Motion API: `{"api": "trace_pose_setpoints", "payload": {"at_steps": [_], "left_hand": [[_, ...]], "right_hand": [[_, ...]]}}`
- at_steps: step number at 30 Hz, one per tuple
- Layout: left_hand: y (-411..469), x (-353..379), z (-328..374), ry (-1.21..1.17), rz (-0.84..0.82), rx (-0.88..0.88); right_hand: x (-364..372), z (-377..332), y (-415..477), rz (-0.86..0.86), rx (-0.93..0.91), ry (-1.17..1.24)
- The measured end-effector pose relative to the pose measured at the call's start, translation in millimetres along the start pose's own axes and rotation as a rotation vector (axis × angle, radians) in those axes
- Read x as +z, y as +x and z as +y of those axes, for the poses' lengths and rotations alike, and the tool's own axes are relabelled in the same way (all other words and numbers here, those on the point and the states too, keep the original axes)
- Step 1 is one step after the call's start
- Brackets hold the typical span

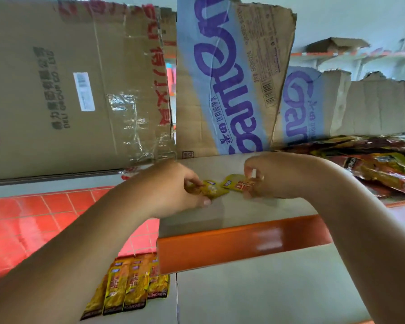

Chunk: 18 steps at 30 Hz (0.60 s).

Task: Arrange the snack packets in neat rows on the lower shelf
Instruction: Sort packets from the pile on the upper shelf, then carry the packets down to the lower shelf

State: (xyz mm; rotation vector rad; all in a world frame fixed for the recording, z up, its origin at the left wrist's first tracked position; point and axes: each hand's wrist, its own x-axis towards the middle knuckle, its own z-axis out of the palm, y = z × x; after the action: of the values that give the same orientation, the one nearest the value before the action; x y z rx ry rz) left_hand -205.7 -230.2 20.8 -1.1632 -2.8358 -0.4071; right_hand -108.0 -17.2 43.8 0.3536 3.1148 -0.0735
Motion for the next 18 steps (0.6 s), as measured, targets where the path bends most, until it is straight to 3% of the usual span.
{"api": "trace_pose_setpoints", "payload": {"at_steps": [10,18], "left_hand": [[-43,-10,-77,-0.292,-0.07,0.115],[-79,-4,-132,-0.355,0.113,0.09]], "right_hand": [[10,-106,-22,0.071,0.018,0.086],[22,-172,-24,0.147,-0.055,0.099]]}}
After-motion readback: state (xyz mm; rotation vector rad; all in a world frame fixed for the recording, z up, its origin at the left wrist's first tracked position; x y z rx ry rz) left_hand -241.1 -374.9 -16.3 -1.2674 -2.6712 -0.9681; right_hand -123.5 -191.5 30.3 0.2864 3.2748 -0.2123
